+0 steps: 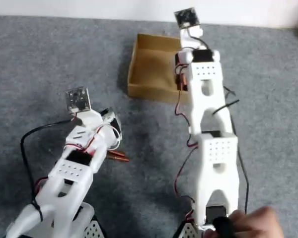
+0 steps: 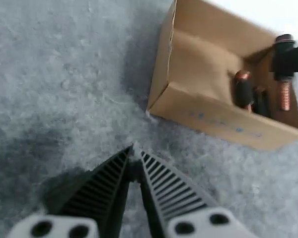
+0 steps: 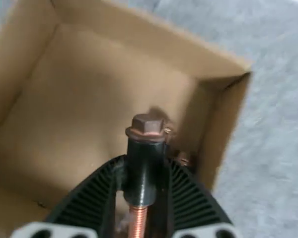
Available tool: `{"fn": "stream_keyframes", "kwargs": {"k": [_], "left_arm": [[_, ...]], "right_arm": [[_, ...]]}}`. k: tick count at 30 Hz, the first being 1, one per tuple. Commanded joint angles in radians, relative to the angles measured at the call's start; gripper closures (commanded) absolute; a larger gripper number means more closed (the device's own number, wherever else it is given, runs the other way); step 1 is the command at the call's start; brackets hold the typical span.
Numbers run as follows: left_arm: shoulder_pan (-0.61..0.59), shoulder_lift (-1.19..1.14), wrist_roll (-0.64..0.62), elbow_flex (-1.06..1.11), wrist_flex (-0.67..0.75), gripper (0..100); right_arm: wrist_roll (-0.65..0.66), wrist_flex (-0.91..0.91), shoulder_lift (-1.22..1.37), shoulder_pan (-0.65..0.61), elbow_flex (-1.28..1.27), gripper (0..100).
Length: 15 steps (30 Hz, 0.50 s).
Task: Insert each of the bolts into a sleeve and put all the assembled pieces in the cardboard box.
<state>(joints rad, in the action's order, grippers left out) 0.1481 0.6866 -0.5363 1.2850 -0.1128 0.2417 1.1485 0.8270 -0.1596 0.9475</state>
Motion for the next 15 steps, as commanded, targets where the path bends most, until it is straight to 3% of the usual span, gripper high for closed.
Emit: {"fn": "stream_keyframes", "kwargs": {"k": [1,7,11,15], "left_arm": [[-0.018,-0.016,0.005,-0.065,0.025,99],[-0.015,-0.016,0.005,-0.065,0.025,99],[-0.015,-0.016,0.005,-0.065,0.025,99],[-0.015,-0.016,0.005,-0.065,0.025,99]], "right_arm": [[0.009,0.134,0.182,-0.012,0.435,99.3],[0.011,0.288,0.34,-0.07,0.762,99.3],[0.011,0.328,0.369,-0.087,0.834,99.1],[0.008,0.369,0.367,-0.085,0.835,86.4]]}}
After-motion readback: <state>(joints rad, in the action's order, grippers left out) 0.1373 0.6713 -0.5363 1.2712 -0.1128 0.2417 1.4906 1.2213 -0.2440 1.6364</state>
